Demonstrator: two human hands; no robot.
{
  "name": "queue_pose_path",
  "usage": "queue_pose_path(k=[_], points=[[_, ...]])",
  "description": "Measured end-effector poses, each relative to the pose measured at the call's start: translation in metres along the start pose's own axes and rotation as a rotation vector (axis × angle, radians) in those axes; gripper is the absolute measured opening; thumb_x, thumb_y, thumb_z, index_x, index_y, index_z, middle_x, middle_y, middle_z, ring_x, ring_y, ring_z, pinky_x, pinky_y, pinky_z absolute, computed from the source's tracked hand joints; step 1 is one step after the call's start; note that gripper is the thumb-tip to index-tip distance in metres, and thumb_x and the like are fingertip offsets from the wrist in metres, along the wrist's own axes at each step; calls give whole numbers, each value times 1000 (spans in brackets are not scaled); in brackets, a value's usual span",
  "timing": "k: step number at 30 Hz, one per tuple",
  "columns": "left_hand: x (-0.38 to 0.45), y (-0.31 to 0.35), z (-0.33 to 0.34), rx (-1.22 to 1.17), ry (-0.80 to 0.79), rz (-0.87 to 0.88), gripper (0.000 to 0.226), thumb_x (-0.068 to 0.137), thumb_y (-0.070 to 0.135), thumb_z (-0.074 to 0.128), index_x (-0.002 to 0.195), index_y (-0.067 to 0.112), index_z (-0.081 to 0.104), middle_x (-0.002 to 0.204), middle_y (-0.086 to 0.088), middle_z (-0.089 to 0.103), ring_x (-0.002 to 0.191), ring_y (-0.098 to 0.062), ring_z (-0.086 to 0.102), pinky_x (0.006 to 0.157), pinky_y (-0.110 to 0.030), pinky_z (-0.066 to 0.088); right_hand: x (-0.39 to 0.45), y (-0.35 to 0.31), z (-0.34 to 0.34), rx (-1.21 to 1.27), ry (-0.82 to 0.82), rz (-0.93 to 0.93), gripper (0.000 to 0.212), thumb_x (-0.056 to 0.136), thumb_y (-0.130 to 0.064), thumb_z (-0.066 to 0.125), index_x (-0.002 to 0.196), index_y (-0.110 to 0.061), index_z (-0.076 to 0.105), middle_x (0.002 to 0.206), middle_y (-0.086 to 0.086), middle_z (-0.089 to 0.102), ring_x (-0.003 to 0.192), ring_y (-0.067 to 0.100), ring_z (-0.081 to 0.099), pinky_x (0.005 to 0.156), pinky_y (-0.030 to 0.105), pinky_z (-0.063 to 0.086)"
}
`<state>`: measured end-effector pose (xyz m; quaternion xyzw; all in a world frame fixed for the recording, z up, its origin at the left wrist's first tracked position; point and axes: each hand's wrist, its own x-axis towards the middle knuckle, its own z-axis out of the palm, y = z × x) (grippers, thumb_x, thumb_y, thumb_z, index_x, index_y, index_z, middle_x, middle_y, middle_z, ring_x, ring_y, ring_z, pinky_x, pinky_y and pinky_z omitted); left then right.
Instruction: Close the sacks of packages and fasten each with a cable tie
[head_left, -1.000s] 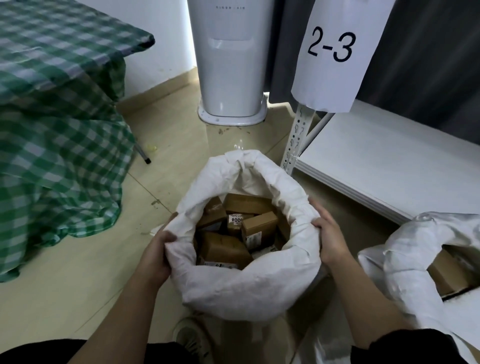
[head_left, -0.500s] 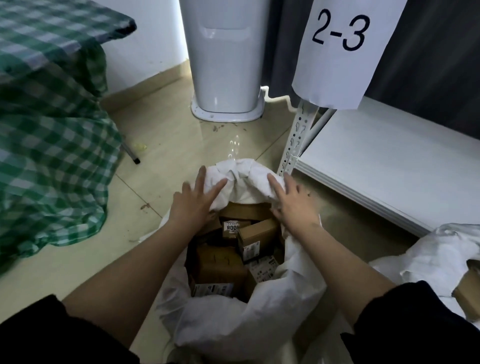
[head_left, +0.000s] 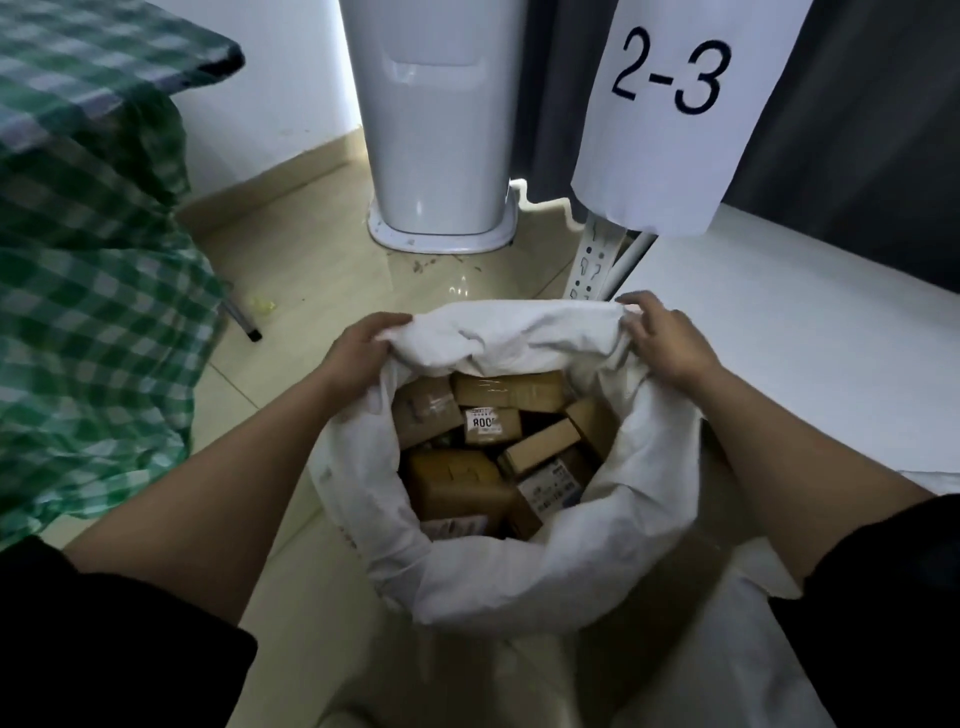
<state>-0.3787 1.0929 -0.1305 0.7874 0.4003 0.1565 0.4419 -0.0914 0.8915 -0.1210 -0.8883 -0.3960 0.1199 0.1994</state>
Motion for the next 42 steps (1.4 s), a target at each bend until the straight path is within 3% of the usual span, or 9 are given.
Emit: queue_pose_path(k=[4,8,12,16,18,21,26,30,42], points=[[-12,-3,5,439,12,-47,52,93,16,48,143,25,38,146,-11,38,126,-30,44,100,-40,40,-29,-12,11,-323,16,-38,52,99,-33,42,148,-25,25,141,13,44,126,34,42,98,47,35],[-71,22,28,713,60,384,48,88,34,48,133,17,51,132,-12,53,110,-32,56,89,-40,45,-80,-37,12,-204,127,-116,43,95,-25,47,138,-20,39,134,10,49,117,27,49,95,44,41],[-129,6,48,1010,-525,539,79,77,72,31,143,30,33,141,-1,46,128,-21,43,112,-44,17,-127,-52,22,-558,-448,-480,55,88,-25,50,142,-26,39,143,1,45,137,19,33,113,43,19],[-162,-19,56,1306,-582,391,87,79,59,57,149,22,20,142,-6,44,132,-28,36,115,-53,0,-147,-37,34,-975,-567,-482,68,96,-20,46,153,-23,11,156,6,29,147,26,12,116,56,-1],[-168,-15,60,1287,-522,312,72,82,46,61,143,20,32,135,-6,52,128,-28,40,113,-56,-4,-150,-28,39,-1046,-533,-427,63,99,-18,42,153,-24,11,154,9,31,146,32,13,111,65,-1],[-169,-11,60,1209,-521,222,50,86,43,55,133,28,43,130,1,57,124,-27,42,109,-58,12,-150,-18,37,-1115,-502,-297,51,96,-15,47,145,-23,34,146,13,36,139,34,22,106,73,7],[-168,9,57,955,-420,118,39,85,46,55,119,33,43,122,7,58,119,-26,41,101,-56,25,-137,-4,9,-1102,-401,-205,44,95,-18,48,139,-22,46,143,11,39,138,33,21,104,60,31],[-182,15,75,1016,-359,161,45,85,52,54,124,33,42,123,5,59,120,-26,43,104,-55,23,-133,-5,5,-1059,-391,-151,43,96,-19,47,139,-18,45,142,11,39,134,31,27,102,46,38],[-198,15,77,1009,-615,187,58,83,65,46,128,27,45,125,-1,54,115,-23,47,108,-48,22,-154,-17,5,-1073,-548,-221,42,97,-20,48,139,-17,46,141,8,41,131,27,34,101,40,35]])
